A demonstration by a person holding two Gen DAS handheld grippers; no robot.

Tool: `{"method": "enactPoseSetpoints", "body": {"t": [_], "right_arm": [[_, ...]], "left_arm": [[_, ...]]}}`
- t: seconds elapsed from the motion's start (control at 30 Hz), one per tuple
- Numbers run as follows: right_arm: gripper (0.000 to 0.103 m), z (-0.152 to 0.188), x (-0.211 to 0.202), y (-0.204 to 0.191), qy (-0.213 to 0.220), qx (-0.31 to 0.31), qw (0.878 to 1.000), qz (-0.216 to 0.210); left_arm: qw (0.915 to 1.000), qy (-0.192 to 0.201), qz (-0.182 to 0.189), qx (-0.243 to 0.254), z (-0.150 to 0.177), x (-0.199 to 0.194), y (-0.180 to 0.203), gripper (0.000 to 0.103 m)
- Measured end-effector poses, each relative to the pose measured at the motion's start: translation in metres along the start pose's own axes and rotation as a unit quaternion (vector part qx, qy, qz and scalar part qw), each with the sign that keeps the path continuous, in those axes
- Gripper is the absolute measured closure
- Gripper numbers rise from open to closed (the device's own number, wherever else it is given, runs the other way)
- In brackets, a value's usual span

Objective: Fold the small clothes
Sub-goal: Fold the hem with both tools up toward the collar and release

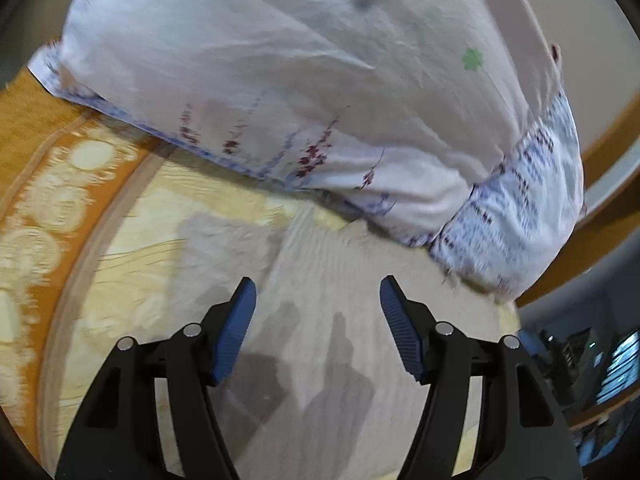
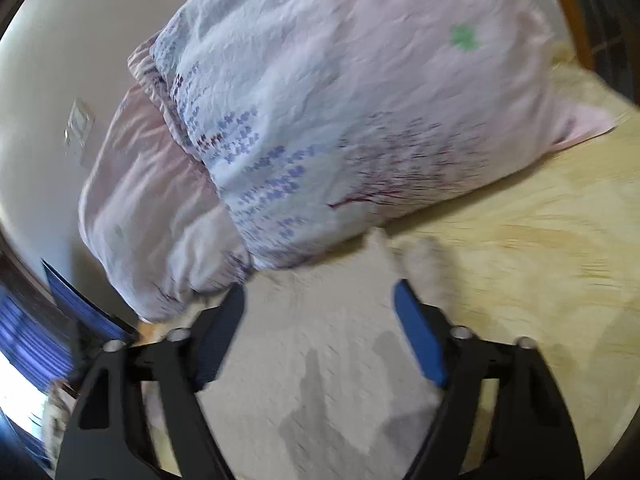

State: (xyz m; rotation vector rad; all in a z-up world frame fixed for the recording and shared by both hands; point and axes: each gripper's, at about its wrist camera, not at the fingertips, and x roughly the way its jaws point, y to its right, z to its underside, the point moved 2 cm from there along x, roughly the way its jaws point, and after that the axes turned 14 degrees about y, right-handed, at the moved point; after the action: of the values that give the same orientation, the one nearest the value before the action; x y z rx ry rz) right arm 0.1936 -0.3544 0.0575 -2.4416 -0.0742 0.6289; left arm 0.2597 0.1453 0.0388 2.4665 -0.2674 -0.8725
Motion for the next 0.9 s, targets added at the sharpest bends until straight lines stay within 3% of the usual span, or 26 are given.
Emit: {"method": "enactPoseSetpoints", "body": {"t": [0.1, 0.27, 0.37, 0.5, 0.7, 0.8, 0.87, 0.9], "right_arm": [[0.053, 0.011, -0.018, 0.011, -0.015, -0.035, 0.999, 0.029], [0.057, 0.039, -0.034, 0.025, -0.058, -0.072, 0.994, 0.056], [0.067, 0.05, -0.037, 0.023, -0.069, -0.089, 0.992, 0.058], [0.078, 0.054, -0.038, 0.024, -0.069, -0.103, 0.99, 0.067], [0.085, 0.055, -0.038, 0.019, -0.066, -0.121, 0.988, 0.069], [0.088, 0.056, -0.04, 0.019, -0.063, -0.125, 0.988, 0.07], [0.093, 0.056, -0.043, 0.017, -0.058, -0.129, 0.988, 0.07], [0.094, 0.055, -0.044, 0.016, -0.055, -0.13, 0.988, 0.07]], "left_arm": [[0.9991, 0.004, -0.016, 0.04, 0.007, -0.019, -0.006, 0.04], [0.9955, -0.004, -0.034, 0.088, 0.026, -0.037, -0.013, 0.043], [0.9945, -0.012, -0.036, 0.098, 0.036, -0.039, -0.015, 0.048], [0.9925, -0.024, -0.045, 0.111, 0.047, -0.033, -0.013, 0.057], [0.9883, -0.036, -0.052, 0.139, 0.057, -0.028, -0.005, 0.066], [0.9864, -0.043, -0.056, 0.148, 0.062, -0.024, -0.003, 0.075], [0.9873, -0.047, -0.05, 0.143, 0.063, -0.023, -0.003, 0.095], [0.9883, -0.048, -0.047, 0.137, 0.063, -0.024, -0.004, 0.095]]}}
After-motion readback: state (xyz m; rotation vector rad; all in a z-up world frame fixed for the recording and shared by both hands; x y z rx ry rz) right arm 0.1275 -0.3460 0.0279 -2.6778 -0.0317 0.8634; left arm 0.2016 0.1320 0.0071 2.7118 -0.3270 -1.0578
